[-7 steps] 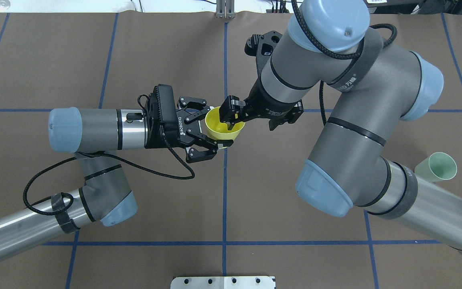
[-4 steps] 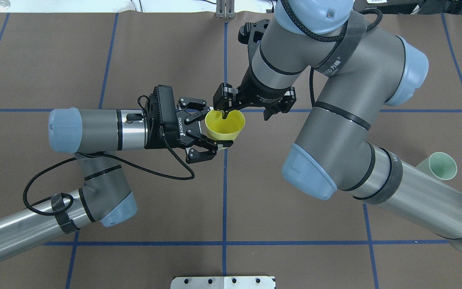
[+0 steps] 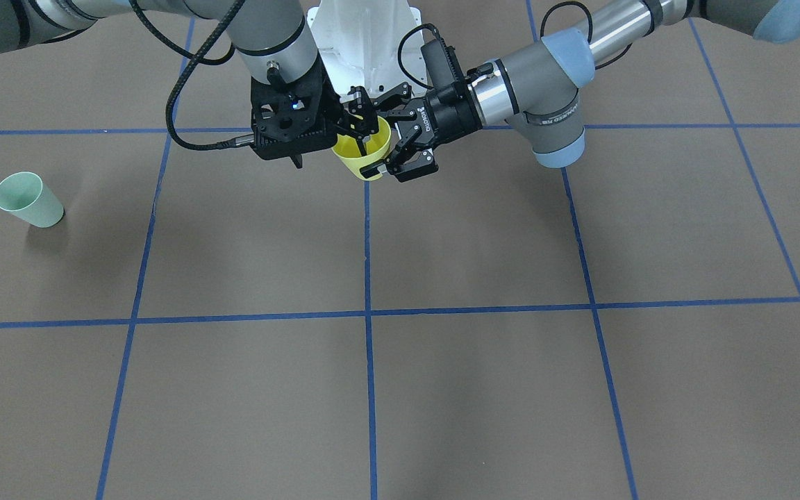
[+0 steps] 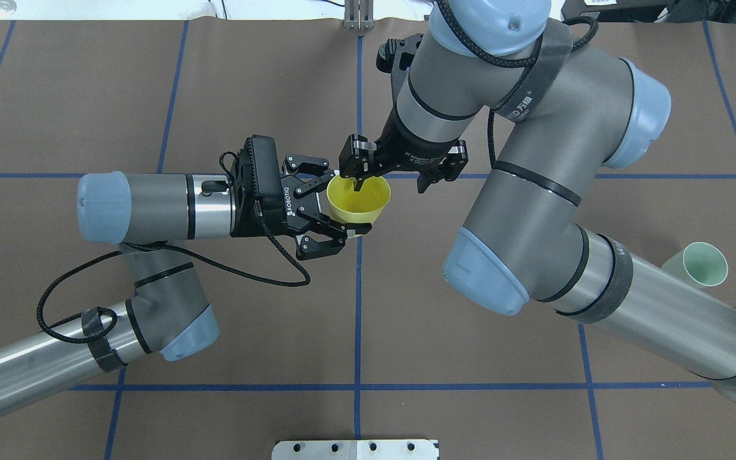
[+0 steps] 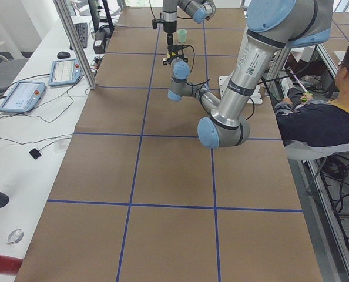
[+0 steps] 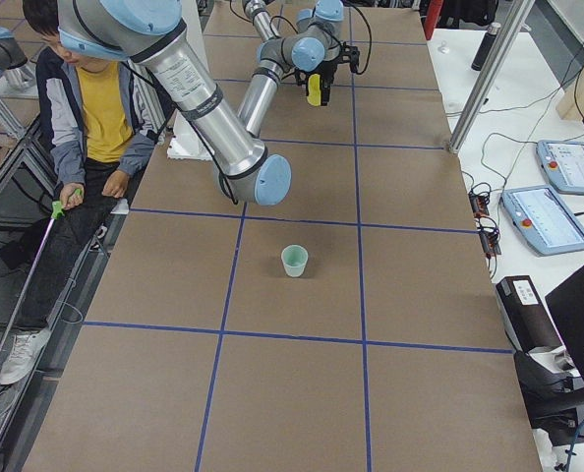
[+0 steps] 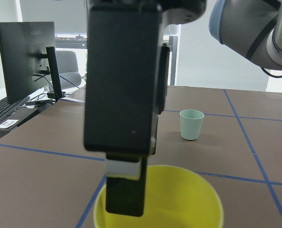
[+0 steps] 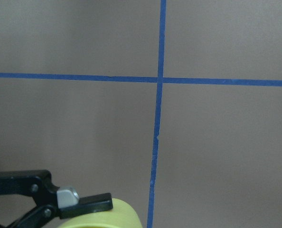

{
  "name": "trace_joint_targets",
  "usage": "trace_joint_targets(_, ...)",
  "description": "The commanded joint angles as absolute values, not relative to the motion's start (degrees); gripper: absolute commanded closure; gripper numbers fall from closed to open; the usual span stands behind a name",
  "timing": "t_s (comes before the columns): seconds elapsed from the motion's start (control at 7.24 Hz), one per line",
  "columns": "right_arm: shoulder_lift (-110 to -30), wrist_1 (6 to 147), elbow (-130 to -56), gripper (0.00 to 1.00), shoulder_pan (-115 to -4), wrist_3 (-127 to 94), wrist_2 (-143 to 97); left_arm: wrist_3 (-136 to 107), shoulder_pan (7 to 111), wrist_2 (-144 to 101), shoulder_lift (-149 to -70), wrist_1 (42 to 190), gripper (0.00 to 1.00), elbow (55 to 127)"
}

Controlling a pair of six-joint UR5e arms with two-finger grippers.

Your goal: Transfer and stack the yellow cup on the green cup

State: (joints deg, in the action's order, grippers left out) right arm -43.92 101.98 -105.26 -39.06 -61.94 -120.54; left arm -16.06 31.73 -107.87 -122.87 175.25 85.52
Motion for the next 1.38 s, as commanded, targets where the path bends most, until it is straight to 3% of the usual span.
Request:
trace_joint_targets(0.0,-43.9,102.0,-104.8,0.12,-38.1,-59.9,-120.2,-16.1,31.7,-107.8,-122.9,175.3,1.0,85.5)
trace_joint_targets(0.41,-43.8,101.9,-104.1,0.13,-37.7,-59.9,-120.2,-16.1,31.7,-107.8,-122.9,175.3,1.0,85.5)
trace_joint_targets(0.55,-43.8,102.0,-104.1,0.19,-37.7,-59.9,-120.2,-16.1,31.7,-107.8,-122.9,175.3,1.0,85.5)
trace_joint_targets(0.69,-43.8,101.9,-104.1,0.46,-37.7,-59.8,-120.3,-16.1,31.7,-107.8,-122.9,175.3,1.0,85.5)
trace_joint_targets(0.83,-43.8,101.9,-104.1,0.67,-37.7,-59.8,-120.5,-16.1,31.7,-107.8,-122.9,175.3,1.0,85.5)
trace_joint_targets(1.24,-43.4,101.9,-104.2,0.66,-37.7,-59.8,-120.6,-16.1,31.8,-107.8,-122.9,175.3,1.0,85.5)
